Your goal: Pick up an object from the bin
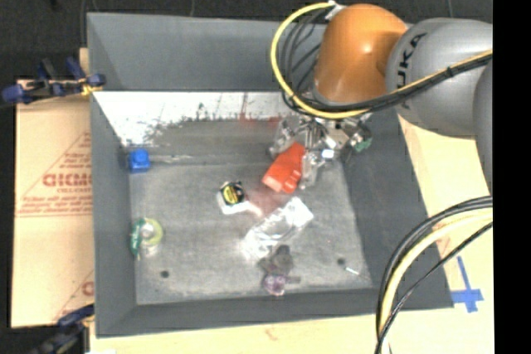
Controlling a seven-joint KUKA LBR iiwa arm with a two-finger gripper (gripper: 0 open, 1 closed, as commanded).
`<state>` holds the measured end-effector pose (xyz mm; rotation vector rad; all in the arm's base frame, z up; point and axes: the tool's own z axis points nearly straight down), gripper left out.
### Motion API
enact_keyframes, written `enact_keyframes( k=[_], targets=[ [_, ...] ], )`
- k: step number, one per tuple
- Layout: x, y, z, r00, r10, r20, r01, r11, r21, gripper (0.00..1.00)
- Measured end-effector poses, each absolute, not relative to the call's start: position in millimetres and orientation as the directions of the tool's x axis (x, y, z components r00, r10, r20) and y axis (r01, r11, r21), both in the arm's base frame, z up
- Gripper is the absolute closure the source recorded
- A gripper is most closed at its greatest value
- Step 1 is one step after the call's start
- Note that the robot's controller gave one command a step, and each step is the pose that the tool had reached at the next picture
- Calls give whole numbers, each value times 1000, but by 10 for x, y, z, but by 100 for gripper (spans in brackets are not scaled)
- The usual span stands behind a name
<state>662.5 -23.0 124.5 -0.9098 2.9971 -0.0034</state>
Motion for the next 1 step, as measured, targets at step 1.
enact_keyframes(
  k=[1],
  targets=[
    [6641,-235,1347,-835,-550,-8,-550,835,-3,100]
  ],
)
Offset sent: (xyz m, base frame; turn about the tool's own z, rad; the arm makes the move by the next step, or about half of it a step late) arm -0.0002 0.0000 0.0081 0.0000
